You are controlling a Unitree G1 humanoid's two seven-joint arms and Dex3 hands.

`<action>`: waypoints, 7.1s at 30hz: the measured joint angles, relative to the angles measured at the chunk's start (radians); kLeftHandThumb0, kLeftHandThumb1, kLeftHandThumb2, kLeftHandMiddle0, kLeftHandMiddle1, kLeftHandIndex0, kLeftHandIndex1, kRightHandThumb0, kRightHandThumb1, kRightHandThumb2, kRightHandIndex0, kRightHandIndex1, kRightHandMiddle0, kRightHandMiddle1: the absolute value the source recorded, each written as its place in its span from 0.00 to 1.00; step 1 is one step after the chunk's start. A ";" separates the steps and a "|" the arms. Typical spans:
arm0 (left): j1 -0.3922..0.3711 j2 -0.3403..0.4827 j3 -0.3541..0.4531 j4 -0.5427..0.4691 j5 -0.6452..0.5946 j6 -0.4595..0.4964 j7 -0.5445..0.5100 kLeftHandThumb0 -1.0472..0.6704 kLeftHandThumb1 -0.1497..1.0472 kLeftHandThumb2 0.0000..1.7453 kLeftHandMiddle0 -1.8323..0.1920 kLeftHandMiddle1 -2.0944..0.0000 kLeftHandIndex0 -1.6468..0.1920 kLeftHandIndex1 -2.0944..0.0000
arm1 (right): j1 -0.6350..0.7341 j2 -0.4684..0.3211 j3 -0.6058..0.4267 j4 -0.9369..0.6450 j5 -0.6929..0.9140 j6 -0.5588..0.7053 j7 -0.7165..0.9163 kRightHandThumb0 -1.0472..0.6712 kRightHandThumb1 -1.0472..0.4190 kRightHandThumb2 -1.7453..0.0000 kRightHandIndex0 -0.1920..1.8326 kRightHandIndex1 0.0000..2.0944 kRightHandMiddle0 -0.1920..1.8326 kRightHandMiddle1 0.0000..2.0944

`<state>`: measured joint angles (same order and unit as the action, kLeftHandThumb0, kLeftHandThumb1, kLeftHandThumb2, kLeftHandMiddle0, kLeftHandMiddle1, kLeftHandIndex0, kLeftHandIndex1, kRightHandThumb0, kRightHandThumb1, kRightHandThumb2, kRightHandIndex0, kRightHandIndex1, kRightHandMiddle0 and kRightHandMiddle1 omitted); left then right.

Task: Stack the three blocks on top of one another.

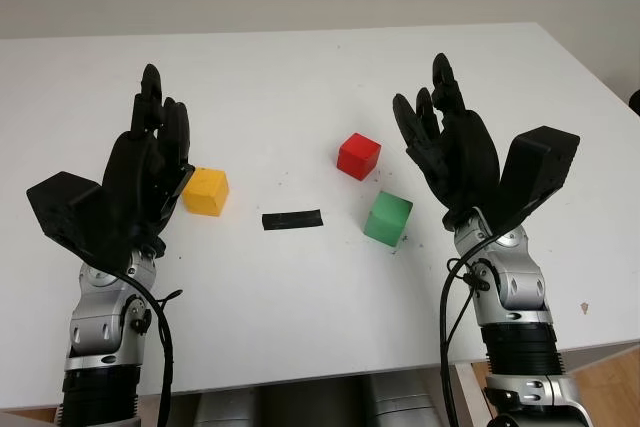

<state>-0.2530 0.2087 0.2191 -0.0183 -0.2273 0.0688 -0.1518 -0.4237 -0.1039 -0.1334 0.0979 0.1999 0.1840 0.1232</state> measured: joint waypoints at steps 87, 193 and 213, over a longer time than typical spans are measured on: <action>0.035 0.002 -0.003 -0.048 0.020 0.038 0.022 0.20 1.00 0.31 1.00 0.98 0.99 0.98 | -0.807 -0.347 0.844 1.188 -1.123 -0.745 -0.290 0.36 0.13 0.97 0.31 0.02 0.36 0.05; 0.047 -0.035 -0.022 -0.078 0.040 0.034 0.059 0.22 1.00 0.34 1.00 1.00 1.00 1.00 | -0.818 -0.223 0.853 0.973 -1.116 -0.962 -0.046 0.37 0.10 0.97 0.23 0.02 0.35 0.68; 0.047 -0.035 -0.021 -0.078 0.041 0.034 0.059 0.22 1.00 0.33 1.00 1.00 1.00 0.99 | -0.821 -0.258 0.885 0.930 -1.151 -0.960 -0.011 0.13 0.08 0.97 0.00 0.00 0.00 0.02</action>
<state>-0.2061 0.1736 0.1977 -0.0962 -0.1868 0.1024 -0.0929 -1.2444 -0.3619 0.7519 1.0277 -0.9507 -0.7755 0.1118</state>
